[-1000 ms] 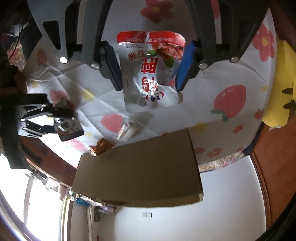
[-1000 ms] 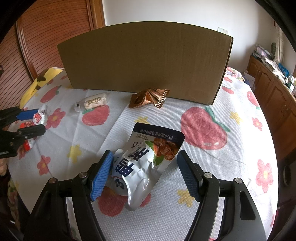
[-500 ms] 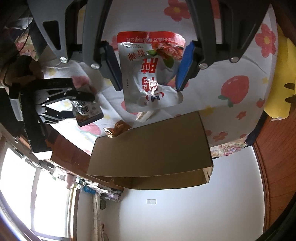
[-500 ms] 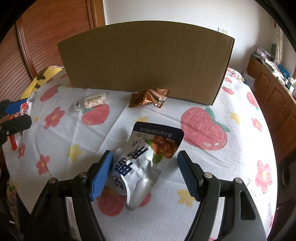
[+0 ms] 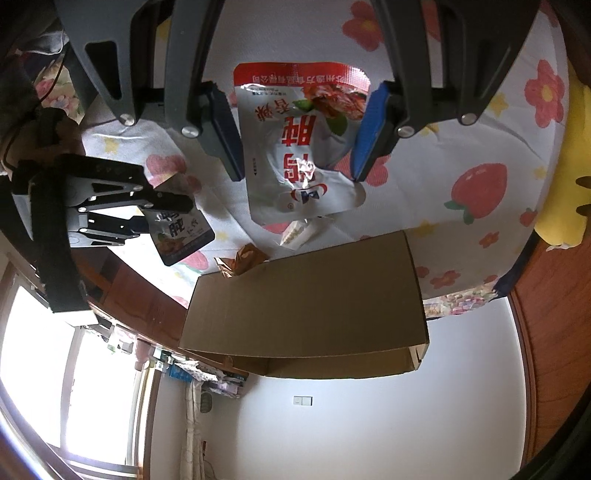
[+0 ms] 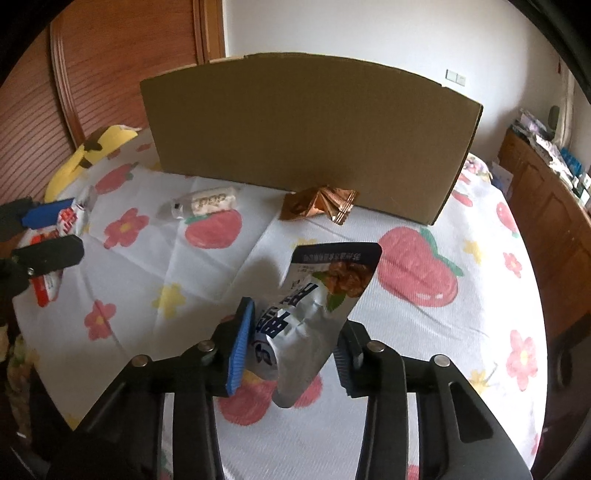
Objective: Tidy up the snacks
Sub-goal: 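Lift both pouches and carry them over the cardboard box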
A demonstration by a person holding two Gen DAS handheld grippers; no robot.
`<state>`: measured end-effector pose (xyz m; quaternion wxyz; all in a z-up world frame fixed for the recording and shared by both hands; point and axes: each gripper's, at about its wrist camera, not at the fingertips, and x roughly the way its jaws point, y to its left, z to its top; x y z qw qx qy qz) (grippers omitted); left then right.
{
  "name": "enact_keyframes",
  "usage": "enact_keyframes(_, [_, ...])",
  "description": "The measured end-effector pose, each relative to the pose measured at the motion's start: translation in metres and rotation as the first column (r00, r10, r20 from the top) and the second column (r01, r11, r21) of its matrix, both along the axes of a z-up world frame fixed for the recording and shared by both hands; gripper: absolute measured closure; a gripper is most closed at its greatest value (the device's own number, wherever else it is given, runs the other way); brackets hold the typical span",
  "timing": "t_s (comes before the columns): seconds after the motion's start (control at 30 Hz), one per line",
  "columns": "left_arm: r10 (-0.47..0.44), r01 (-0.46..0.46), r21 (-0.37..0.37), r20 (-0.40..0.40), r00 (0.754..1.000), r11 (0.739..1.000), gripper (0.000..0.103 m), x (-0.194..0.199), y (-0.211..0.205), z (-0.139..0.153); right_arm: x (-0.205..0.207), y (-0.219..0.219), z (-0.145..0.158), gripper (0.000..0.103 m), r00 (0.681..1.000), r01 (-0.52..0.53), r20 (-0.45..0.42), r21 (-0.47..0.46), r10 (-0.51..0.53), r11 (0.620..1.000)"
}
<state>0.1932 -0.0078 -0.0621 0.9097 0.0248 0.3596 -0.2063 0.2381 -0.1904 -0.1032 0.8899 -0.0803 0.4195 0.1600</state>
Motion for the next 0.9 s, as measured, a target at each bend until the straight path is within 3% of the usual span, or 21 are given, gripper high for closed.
enact_keyframes(0.43, [0.003, -0.003, -0.02, 0.025, 1.0, 1.0, 0.045, 0.002, -0.002, 0.007, -0.014, -0.016, 0.025, 0.073, 0.999, -0.01, 0.035, 0.084, 0.007, 0.996])
enact_keyframes(0.9, [0.027, -0.018, -0.067, 0.131, 0.991, 0.998, 0.045, 0.038, -0.007, 0.051, 0.0, -0.026, 0.075, 0.073, 0.99, -0.055, 0.134, 0.108, 0.04, 0.993])
